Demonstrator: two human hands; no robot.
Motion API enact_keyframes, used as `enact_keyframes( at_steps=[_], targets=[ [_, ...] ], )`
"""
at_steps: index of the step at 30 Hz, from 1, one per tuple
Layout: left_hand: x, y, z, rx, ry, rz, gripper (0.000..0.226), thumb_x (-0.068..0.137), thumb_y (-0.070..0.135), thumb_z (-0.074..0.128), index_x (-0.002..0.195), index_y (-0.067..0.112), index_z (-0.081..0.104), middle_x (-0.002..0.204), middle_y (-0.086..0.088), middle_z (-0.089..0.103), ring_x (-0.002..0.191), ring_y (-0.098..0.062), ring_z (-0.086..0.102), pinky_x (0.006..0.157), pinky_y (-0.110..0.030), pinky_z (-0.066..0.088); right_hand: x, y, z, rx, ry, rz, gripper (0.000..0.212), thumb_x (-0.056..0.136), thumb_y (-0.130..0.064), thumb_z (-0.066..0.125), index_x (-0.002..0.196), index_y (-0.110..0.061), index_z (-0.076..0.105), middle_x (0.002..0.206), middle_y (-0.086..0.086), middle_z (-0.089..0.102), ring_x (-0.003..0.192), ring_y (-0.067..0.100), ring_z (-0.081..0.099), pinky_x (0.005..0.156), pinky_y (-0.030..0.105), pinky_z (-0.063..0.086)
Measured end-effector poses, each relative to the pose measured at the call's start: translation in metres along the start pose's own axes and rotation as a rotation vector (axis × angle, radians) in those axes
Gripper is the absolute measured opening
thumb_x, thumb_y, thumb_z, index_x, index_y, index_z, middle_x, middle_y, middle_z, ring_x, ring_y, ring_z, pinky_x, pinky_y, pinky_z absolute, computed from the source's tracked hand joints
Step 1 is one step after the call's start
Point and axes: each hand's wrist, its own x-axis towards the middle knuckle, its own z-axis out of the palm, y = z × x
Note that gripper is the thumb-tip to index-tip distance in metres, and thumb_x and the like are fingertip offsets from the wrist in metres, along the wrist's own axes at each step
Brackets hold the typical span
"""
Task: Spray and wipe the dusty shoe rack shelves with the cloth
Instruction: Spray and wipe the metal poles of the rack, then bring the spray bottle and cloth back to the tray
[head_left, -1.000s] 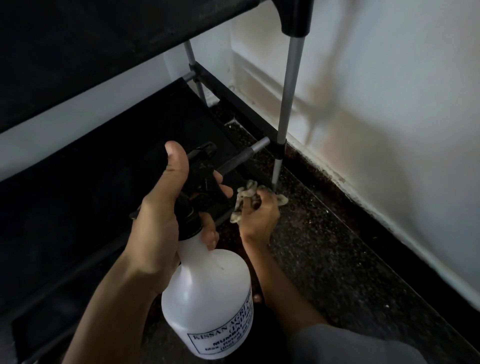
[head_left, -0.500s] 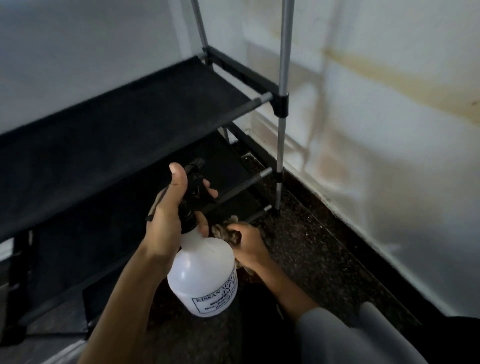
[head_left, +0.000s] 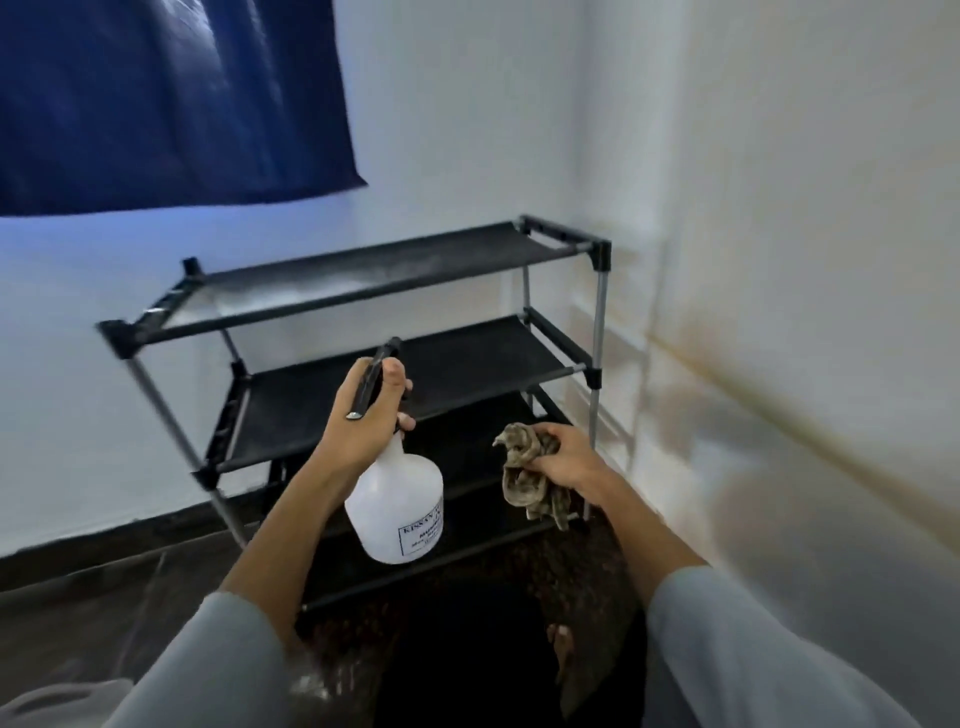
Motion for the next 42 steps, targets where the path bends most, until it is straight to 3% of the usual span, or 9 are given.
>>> enact_keyframes(
  at_steps=[7, 11, 19, 23, 29, 32, 35, 38, 42],
  targets=[
    [-0.034, 0.038, -0.029, 0.108, 0.055, 0.039, 0.048, 0.084, 0.061, 0.049, 0.101, 0.015, 0.050, 0.092, -0.005, 0.055, 0.058, -0.007, 0.060, 0.066, -0.029, 0.048, -0.048, -0.076, -0.038, 0.126, 0.051, -0.172, 0.044, 0.076, -0.015, 0.078, 0.117, -0.020, 0.063, 0.106, 0.003, 0.069, 0.103, 0.020, 0.064, 0.095, 0.040, 0.051],
    [-0.049, 0.043, -0.036, 0.101, 0.132, 0.036, 0.027, 0.095, 0.045, 0.052, 0.099, 0.020, 0.047, 0.087, 0.004, 0.049, 0.069, -0.008, 0.061, 0.055, -0.006, 0.042, -0.062, -0.109, -0.046, 0.095, 0.041, -0.212, 0.046, 0.083, -0.013, 0.071, 0.126, -0.020, 0.056, 0.110, 0.001, 0.061, 0.106, 0.018, 0.058, 0.094, 0.031, 0.047],
    [-0.050, 0.045, -0.060, 0.021, 0.233, 0.069, 0.014, 0.094, 0.037, 0.057, 0.095, 0.027, 0.047, 0.091, 0.008, 0.054, 0.083, -0.012, 0.061, 0.066, -0.011, 0.047, -0.045, -0.144, -0.029, 0.062, -0.112, -0.307, 0.044, 0.079, -0.008, 0.074, 0.118, -0.022, 0.060, 0.108, -0.002, 0.063, 0.107, 0.014, 0.057, 0.093, 0.030, 0.048],
    [-0.055, 0.039, -0.084, 0.026, 0.316, 0.032, 0.036, 0.087, 0.048, 0.057, 0.110, 0.022, 0.047, 0.097, 0.008, 0.057, 0.080, -0.012, 0.065, 0.075, -0.024, 0.048, -0.032, -0.160, 0.011, 0.096, -0.314, -0.358, 0.040, 0.077, -0.001, 0.074, 0.099, -0.033, 0.064, 0.100, -0.003, 0.069, 0.103, 0.017, 0.062, 0.081, 0.029, 0.053],
    [-0.078, 0.021, -0.144, 0.045, 0.472, 0.050, 0.041, 0.077, 0.048, 0.061, 0.101, 0.017, 0.049, 0.086, 0.003, 0.057, 0.068, -0.004, 0.062, 0.083, -0.042, 0.053, -0.013, -0.180, 0.103, 0.060, -0.577, -0.432, 0.050, 0.081, 0.010, 0.064, 0.114, -0.027, 0.062, 0.110, 0.004, 0.069, 0.105, 0.017, 0.065, 0.091, 0.035, 0.054],
    [-0.100, 0.010, -0.180, 0.114, 0.579, 0.029, 0.036, 0.088, 0.038, 0.060, 0.107, 0.010, 0.047, 0.087, 0.001, 0.055, 0.063, 0.000, 0.060, 0.075, -0.035, 0.054, -0.014, -0.191, 0.156, 0.023, -0.694, -0.454, 0.055, 0.081, 0.016, 0.059, 0.122, -0.020, 0.060, 0.111, 0.004, 0.068, 0.105, 0.015, 0.064, 0.094, 0.035, 0.052],
    [-0.127, -0.004, -0.215, 0.163, 0.688, 0.015, 0.016, 0.093, 0.029, 0.059, 0.096, 0.020, 0.047, 0.083, 0.001, 0.053, 0.059, 0.000, 0.057, 0.067, -0.031, 0.051, -0.019, -0.199, 0.202, -0.018, -0.793, -0.462, 0.055, 0.082, 0.017, 0.054, 0.129, -0.013, 0.056, 0.115, 0.008, 0.066, 0.107, 0.019, 0.063, 0.092, 0.038, 0.053],
    [-0.158, -0.012, -0.242, 0.217, 0.794, -0.027, 0.021, 0.093, 0.031, 0.059, 0.098, 0.015, 0.046, 0.078, 0.004, 0.052, 0.057, 0.000, 0.057, 0.067, -0.027, 0.052, -0.028, -0.206, 0.249, -0.047, -0.863, -0.499, 0.056, 0.080, 0.015, 0.053, 0.128, -0.014, 0.056, 0.118, 0.008, 0.064, 0.110, 0.021, 0.061, 0.092, 0.036, 0.053],
    [-0.199, -0.026, -0.276, 0.266, 0.897, -0.060, 0.024, 0.097, 0.025, 0.056, 0.108, 0.007, 0.045, 0.080, 0.003, 0.051, 0.064, -0.003, 0.056, 0.065, -0.016, 0.051, -0.049, -0.219, 0.305, -0.081, -0.956, -0.554, 0.052, 0.080, 0.018, 0.050, 0.123, -0.010, 0.058, 0.110, 0.006, 0.062, 0.103, 0.016, 0.058, 0.077, 0.014, 0.052]
  ],
)
